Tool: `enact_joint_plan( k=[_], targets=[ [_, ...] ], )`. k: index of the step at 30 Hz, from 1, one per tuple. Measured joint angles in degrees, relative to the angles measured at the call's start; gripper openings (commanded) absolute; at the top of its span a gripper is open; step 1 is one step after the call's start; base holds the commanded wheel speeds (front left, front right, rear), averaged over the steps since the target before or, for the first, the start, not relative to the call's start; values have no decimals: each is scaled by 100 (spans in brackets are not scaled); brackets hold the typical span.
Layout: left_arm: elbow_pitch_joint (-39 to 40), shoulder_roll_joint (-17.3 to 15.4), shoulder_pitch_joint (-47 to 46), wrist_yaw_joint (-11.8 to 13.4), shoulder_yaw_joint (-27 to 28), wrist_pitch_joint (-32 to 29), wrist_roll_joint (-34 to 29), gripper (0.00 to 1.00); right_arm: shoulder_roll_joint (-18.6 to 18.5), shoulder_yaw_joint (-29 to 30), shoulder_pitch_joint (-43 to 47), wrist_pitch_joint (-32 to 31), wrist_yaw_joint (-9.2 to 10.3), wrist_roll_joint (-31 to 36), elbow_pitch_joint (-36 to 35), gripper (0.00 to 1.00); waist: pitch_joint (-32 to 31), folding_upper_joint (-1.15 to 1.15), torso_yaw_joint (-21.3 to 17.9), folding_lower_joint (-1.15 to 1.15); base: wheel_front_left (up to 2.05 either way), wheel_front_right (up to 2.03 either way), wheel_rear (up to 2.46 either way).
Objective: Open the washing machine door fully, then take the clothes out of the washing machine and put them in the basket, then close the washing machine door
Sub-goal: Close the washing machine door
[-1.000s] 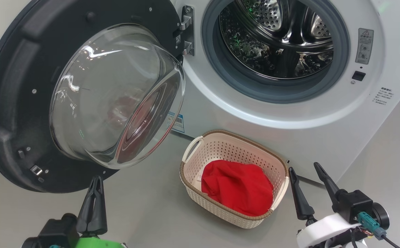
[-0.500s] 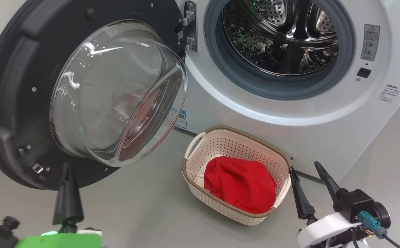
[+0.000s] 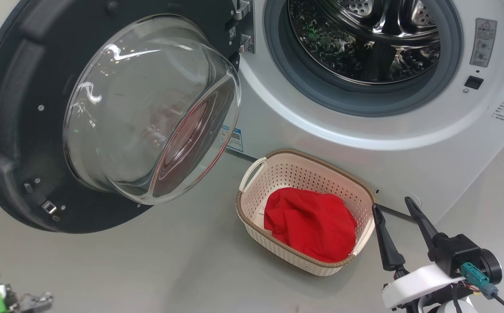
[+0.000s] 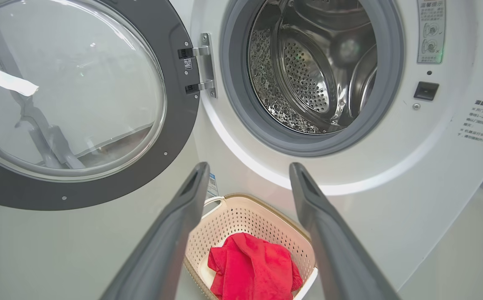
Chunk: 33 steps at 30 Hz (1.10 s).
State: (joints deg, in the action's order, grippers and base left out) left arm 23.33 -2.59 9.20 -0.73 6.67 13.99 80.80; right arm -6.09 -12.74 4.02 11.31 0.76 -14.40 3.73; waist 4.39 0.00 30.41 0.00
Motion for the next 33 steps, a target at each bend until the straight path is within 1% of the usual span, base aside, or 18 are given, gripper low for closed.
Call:
enact_joint_plan(
  k=[4,6,9,12,15,19,24,29,33],
  targets=[
    [-12,4,-169,-118,594,21,131,0,-38,8,-2,-41,-1,0,0,100,34,0,35,0,0,0,0],
    [-63,-46,-253,-153,866,21,347,0,-40,10,-2,-42,-1,0,-4,100,40,0,44,0,0,0,0],
    [-256,-312,-358,-152,1213,11,553,0,-44,14,-2,-49,-1,0,-37,100,58,0,55,0,0,0,0],
    [-572,-623,-496,-98,1386,-233,782,0,-52,12,-2,-96,-1,0,-69,100,84,0,60,0,0,0,0],
    [-935,-880,-675,3,1438,-506,1077,0,-76,3,-3,-100,-1,1,-110,100,123,0,59,0,0,0,0],
    [-1471,-1233,-905,205,1455,-913,1344,0,-129,1,-9,-149,-3,1,-127,100,163,0,45,0,0,0,0],
    [-1957,-1613,-1119,378,1326,-1491,1652,0,-142,-62,-34,-220,-12,20,-164,100,216,0,-15,0,0,0,0],
    [-2297,-1890,-1275,454,1181,-2011,1856,0,-166,-111,-126,-282,-37,44,-214,100,282,0,-126,0,0,0,0],
    [-2547,-2036,-1406,480,1109,-2353,2027,0,-187,-109,-149,-318,-65,47,-256,100,353,0,-214,0,0,0,0]
  ],
)
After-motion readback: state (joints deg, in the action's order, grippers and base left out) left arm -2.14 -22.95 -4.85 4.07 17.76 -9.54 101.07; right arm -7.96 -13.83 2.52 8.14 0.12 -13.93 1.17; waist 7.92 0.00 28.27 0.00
